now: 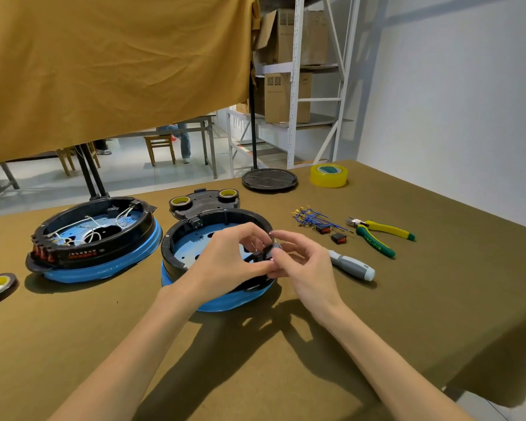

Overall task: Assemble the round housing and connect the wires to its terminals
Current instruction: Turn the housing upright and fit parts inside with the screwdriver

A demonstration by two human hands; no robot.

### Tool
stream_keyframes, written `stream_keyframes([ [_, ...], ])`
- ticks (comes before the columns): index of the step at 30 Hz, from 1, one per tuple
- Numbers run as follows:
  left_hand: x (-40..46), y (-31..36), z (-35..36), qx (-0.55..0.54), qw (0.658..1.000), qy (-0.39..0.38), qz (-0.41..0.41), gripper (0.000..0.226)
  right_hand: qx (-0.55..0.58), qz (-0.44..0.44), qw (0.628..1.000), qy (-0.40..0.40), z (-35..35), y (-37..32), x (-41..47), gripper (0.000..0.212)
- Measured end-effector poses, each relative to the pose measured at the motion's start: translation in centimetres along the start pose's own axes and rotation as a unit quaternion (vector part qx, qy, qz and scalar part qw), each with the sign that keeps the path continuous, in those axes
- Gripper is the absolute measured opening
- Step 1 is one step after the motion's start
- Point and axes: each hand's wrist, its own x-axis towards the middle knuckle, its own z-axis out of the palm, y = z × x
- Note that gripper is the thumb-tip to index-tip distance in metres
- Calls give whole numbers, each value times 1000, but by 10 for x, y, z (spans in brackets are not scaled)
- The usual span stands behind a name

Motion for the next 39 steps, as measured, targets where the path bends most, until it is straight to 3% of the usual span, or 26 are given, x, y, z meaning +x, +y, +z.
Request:
stream_keyframes([
  [3, 1, -7, -5, 22, 999, -33, 4, 34, 20, 19, 998, 56, 2, 4, 0, 28],
  [6, 1, -15, -8, 45, 997, -14, -58, 32, -30, -5, 996, 85, -1, 10, -1, 24],
  [10, 0, -20, -5, 76, 990, -65, -101, 25, -152, -59, 985, 48, 6, 15, -11, 32],
  [17, 1, -19, -7, 61, 990, -55, -112, 25, -243, -116, 962, 46, 8, 18, -12, 29],
  [22, 0, -18, -5, 68, 989, -53, -117, 25, -251, -121, 959, 55, 14, 18, -12, 39],
  [27, -3, -15, -3, 69, 991, -44, -108, 24, -250, -123, 960, 38, 13, 19, -14, 22],
  [39, 0, -9, 0, 70, 985, -42, -151, 20, -252, -144, 956, 28, 8, 19, -19, 30],
])
